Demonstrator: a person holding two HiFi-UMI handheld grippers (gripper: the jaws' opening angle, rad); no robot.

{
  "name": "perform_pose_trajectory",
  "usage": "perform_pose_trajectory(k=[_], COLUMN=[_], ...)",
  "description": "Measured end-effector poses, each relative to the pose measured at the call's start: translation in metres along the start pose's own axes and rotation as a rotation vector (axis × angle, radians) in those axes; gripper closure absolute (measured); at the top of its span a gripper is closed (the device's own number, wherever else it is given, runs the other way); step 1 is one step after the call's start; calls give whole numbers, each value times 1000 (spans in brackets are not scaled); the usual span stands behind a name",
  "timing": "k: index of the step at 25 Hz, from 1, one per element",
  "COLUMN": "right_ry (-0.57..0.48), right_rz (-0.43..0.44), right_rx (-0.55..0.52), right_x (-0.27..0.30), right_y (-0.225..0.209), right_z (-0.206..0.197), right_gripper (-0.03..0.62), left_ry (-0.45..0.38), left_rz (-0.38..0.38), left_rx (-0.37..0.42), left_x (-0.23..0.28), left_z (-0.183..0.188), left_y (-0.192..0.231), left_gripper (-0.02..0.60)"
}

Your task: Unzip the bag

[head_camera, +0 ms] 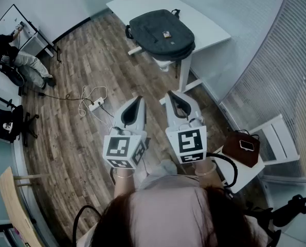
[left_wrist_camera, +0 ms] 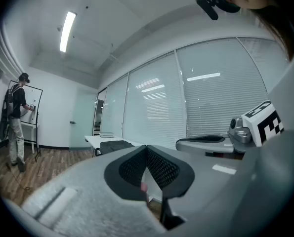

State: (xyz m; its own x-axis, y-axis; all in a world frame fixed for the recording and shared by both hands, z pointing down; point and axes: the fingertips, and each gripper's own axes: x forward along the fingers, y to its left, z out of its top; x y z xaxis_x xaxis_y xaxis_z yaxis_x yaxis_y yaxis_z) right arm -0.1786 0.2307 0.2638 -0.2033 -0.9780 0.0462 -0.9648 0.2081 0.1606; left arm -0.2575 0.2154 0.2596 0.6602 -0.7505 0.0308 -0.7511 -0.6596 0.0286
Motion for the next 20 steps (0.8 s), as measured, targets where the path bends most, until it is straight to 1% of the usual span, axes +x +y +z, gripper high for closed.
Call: perform_pose_trajectory(k=[5,11,20], right_ry=[-28,-14,-17], right_rz=[-3,38,23], right_rx=[18,70,15], right_x=[8,23,51], right_y=[-5,-2,-12], right_z=[3,-1,-6], right_gripper=[591,591,591], left_ry=[0,9,8], left_rz=[3,-1,10], left_rx=[-8,-16,-27], left_x=[11,23,47], left_z=[0,-4,-12], left_y=[6,15,34], left_gripper=[572,572,572])
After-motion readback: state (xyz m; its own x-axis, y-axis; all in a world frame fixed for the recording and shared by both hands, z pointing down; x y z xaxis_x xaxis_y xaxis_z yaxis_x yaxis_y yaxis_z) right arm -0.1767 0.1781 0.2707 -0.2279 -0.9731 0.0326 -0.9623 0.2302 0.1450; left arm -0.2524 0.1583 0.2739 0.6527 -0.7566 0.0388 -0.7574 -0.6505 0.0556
